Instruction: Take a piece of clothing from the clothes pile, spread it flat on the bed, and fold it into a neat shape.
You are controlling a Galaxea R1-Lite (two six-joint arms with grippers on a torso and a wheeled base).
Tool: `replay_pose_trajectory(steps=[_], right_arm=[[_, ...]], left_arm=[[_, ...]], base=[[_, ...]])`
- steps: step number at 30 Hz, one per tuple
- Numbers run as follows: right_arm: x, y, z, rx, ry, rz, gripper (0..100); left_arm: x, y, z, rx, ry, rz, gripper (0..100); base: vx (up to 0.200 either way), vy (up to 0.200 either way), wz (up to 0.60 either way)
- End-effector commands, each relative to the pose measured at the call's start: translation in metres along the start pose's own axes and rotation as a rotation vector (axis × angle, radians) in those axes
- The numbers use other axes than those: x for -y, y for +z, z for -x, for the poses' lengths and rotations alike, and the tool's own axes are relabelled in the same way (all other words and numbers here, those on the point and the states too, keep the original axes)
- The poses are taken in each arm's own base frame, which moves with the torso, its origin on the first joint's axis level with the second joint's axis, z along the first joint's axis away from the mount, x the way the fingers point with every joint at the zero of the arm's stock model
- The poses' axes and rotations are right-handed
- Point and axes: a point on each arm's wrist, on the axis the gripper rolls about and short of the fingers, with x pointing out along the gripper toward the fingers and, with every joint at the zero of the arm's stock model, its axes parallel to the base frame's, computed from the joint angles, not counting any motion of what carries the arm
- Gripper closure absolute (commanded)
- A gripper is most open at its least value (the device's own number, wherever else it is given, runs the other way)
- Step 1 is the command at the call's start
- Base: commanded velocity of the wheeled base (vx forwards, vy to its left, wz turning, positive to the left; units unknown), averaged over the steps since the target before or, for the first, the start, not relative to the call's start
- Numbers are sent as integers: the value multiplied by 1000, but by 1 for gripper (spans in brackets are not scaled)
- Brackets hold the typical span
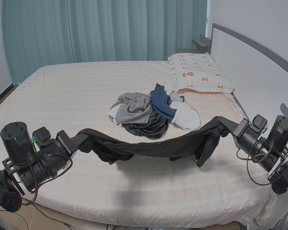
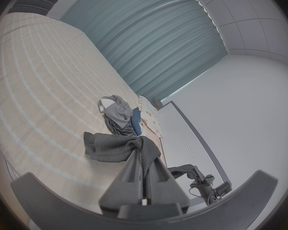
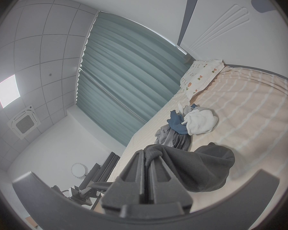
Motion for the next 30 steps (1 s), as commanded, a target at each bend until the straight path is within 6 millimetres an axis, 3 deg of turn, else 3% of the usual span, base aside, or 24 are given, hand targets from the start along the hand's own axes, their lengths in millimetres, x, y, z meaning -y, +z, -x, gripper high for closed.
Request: replay_pose_trajectory(steps=[1,11,30], right_arm=[[0,1,1,1,3,3,100],[8,-7,-6,-47,-38,-5,100],[0,-2,-2,-24,-16,0,100]], left_arm=[[2,1,4,-9,-20,4,100],[-2,0,4,-30,-18,20,100],[-2,-2,5,-65,-36,61,100]], base=[[0,0,0],[-180,0,0],[0,0,0]])
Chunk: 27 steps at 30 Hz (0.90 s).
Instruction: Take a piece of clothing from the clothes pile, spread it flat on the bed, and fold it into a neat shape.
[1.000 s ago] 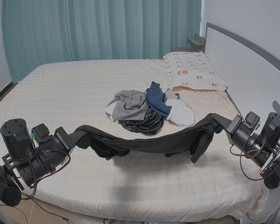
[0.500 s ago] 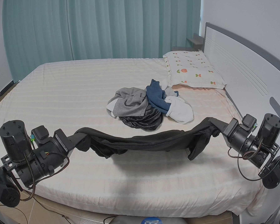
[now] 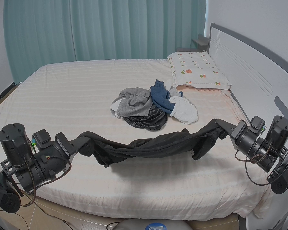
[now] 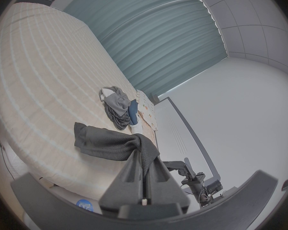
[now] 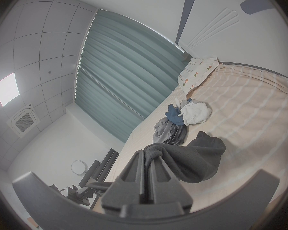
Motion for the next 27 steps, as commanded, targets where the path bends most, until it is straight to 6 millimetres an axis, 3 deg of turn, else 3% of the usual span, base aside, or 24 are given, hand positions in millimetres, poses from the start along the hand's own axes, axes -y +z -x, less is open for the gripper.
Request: replay_pose_trajectory(steps=[1,5,11,23,27], right_arm=[[-1,1,1,4,6,1,100],[-1,1,1,1,4,1,100],[-1,1,1,3,4,1,100],[0,1,0,2,0,-1,100],[-1,0,0,3,1,1,100]], left_arm=[[-1,-2,0,-24,-4,3,100],[-3,-3,1,-52,-12,9,100],[-4,-3,1,-54,-11,22,100],[-7,-2,-1,-74,-8,26,100],[-7,-2,-2,-62,-4,24,100]], base=[[0,0,0],[0,0,0],[-200,0,0],[0,0,0],[0,200,0]])
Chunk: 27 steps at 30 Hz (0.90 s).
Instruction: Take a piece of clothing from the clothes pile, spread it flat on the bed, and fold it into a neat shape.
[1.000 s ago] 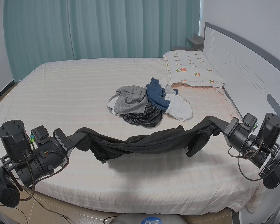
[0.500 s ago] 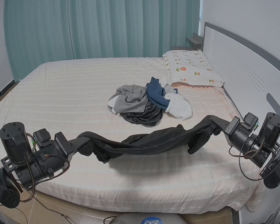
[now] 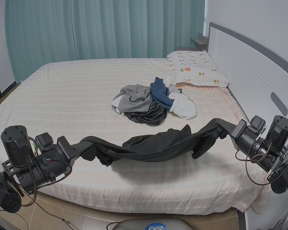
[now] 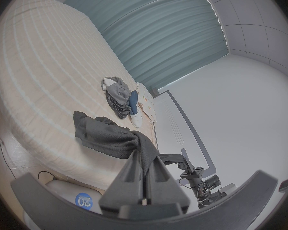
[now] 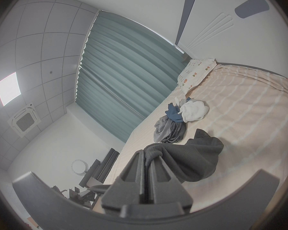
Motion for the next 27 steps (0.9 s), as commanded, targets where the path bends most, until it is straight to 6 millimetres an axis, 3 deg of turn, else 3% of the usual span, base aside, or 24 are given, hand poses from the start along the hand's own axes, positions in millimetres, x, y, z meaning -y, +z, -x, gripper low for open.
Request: replay_pose_trajectory(steps=[1,27], right_arm=[[0,0,0,0,0,2,100],[-9,-2,-11,84,-67,65,100]], left_arm=[[0,1,0,7,3,-2,100],[6,15,-1,142,36,-31,100]], base=[[0,200,0],[0,200,0]])
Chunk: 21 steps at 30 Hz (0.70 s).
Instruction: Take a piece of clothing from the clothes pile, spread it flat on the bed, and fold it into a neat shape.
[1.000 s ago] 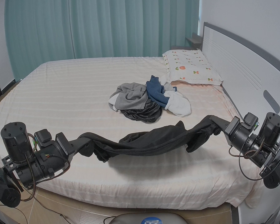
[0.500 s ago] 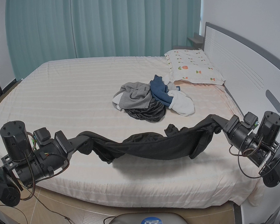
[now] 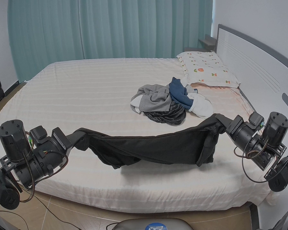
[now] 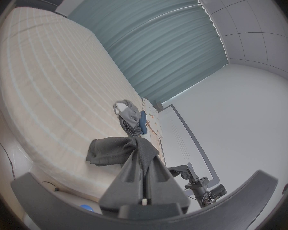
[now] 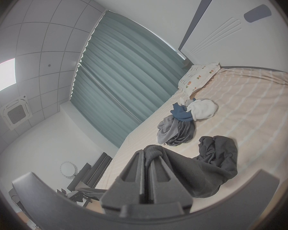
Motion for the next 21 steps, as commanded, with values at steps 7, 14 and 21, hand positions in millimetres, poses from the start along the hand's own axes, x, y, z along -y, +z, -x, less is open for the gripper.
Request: replay_pose_trajectory(steps=[7,14,21], right_arm=[[0,2,-2,13,2,-4,100],[0,4,-2,21,4,-4,100],[-5,8,-1,45,32,-8,100]], left_arm=[[-1,3,-4,65,86,-82,100],[1,7,-4,98,199,-162,100],[-1,17,-2,182,250,-219,100]], base=[[0,200,0],[0,200,0],[0,200,0]])
